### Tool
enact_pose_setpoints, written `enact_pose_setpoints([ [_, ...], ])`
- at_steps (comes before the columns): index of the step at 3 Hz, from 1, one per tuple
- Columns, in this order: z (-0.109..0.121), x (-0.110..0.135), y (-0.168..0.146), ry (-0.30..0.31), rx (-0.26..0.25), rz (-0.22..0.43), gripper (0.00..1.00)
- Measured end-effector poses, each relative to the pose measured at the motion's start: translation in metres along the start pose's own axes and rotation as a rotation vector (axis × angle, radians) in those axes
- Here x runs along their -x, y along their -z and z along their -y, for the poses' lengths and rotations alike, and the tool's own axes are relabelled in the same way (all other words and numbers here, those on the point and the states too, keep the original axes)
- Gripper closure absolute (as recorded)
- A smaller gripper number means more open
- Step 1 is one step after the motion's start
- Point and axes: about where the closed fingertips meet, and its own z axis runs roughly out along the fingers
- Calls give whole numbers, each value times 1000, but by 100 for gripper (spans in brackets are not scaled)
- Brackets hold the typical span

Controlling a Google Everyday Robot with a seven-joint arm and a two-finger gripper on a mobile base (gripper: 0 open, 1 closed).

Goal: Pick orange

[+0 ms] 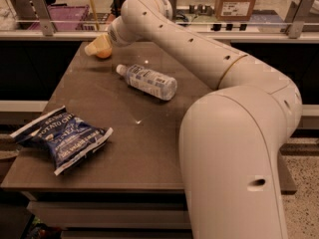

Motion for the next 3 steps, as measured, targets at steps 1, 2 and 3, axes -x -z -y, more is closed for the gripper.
enact_pose_setpoints([
  [1,-5,4,-8,13,12,6,0],
  [2,-8,8,-15,20,22,18,0],
  [3,-9,11,-23,18,36,30,0],
])
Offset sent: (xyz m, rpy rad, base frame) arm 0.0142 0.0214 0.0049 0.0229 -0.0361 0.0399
